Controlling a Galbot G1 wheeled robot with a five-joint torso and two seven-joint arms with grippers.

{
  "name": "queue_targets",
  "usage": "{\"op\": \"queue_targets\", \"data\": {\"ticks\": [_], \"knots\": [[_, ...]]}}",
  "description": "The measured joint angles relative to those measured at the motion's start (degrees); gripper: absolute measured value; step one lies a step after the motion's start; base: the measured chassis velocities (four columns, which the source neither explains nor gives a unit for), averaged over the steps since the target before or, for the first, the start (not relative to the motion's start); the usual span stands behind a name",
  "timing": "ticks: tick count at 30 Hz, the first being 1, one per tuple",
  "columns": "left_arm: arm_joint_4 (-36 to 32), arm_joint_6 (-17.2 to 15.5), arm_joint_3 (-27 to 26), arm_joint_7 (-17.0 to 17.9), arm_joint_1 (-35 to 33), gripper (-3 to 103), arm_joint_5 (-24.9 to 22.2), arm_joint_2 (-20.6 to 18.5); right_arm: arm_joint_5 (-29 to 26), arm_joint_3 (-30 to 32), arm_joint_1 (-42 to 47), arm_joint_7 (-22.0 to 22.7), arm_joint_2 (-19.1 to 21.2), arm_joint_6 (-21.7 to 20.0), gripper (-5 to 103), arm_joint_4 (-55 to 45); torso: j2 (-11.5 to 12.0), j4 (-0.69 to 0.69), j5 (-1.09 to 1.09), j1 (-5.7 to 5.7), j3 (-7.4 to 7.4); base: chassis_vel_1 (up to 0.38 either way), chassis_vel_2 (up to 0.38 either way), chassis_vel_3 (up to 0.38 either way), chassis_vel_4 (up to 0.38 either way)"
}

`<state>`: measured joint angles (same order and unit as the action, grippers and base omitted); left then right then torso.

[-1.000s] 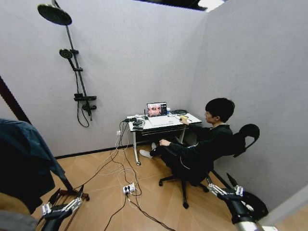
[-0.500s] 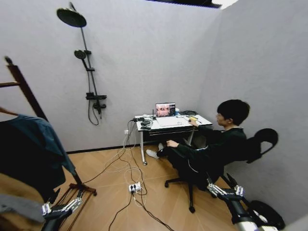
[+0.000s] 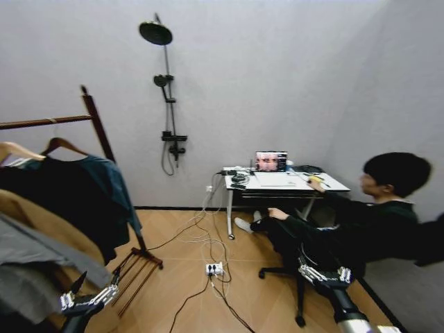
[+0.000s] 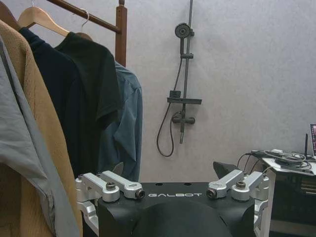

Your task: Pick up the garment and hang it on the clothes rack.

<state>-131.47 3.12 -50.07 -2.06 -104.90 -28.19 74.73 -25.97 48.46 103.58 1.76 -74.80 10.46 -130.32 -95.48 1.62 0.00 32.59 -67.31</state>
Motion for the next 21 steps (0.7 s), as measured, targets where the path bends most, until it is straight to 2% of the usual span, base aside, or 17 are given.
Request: {"op": "queue_targets", "data": {"ticks": [9,21], "knots": [[0.00,0.00,0.00,0.00,0.00,100,0.00,0.00,0.00,0.00,0.00,0.00,0.00,0.00,100,0.00,0.00,0.01,-0.01,0.01,0.00,0.052,-0.050,-0.050,0.046],[0.00,0.00,0.00,-0.03,0.00,100,0.00,0.00,0.00,0.00,0.01,0.00,0.00,0.00,100,0.00,-0.01,0.00,-0.01,0.00,0.00,0.209,-0.211,-0.212,0.218]]}}
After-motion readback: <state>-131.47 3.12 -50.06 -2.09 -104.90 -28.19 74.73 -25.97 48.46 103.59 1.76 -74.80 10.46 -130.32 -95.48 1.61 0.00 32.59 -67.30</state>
